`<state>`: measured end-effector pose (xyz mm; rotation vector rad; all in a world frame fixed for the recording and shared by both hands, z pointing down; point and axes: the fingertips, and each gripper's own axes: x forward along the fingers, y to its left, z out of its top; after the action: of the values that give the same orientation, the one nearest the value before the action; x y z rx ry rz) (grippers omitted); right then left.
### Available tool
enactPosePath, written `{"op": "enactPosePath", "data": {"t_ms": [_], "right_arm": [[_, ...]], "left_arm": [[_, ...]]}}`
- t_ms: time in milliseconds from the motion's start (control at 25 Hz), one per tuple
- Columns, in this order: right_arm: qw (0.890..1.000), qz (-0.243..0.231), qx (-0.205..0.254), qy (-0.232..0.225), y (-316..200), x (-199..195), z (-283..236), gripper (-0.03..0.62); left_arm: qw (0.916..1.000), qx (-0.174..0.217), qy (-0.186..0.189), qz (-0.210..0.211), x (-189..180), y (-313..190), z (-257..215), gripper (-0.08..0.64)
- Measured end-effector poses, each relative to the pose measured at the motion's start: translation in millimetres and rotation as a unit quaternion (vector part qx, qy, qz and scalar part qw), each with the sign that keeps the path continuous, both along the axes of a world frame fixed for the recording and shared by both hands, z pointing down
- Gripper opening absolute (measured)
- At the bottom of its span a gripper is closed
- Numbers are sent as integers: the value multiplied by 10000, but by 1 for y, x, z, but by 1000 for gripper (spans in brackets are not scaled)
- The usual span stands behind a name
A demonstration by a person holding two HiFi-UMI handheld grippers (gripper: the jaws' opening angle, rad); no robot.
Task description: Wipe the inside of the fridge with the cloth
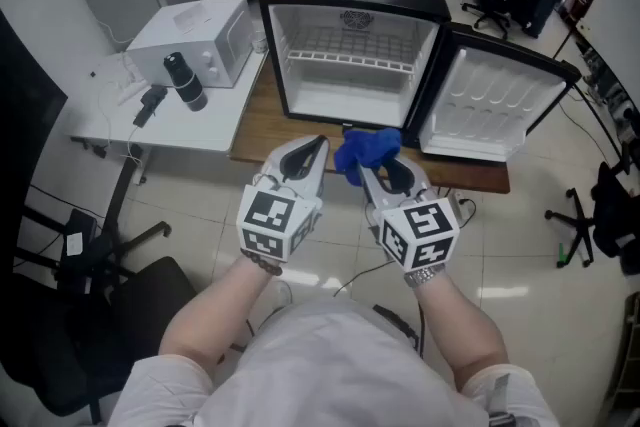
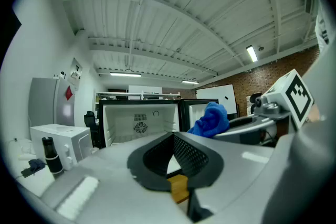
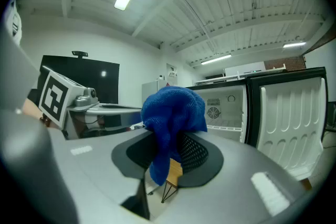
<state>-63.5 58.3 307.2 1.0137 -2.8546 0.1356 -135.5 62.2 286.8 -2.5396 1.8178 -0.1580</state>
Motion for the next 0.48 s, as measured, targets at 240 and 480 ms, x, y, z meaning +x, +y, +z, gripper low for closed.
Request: {"op": "enactPosePath", "data": {"t_ms": [240, 480], "right_arm": [[9998, -176, 83, 29, -8, 7, 0, 107], [9994, -336, 88, -4, -23, -3, -1, 106]], "left_arm": [[9996, 66, -119, -263, -1, -5, -2, 5], [9983, -13, -171, -555, -17, -14, 1, 5]]}}
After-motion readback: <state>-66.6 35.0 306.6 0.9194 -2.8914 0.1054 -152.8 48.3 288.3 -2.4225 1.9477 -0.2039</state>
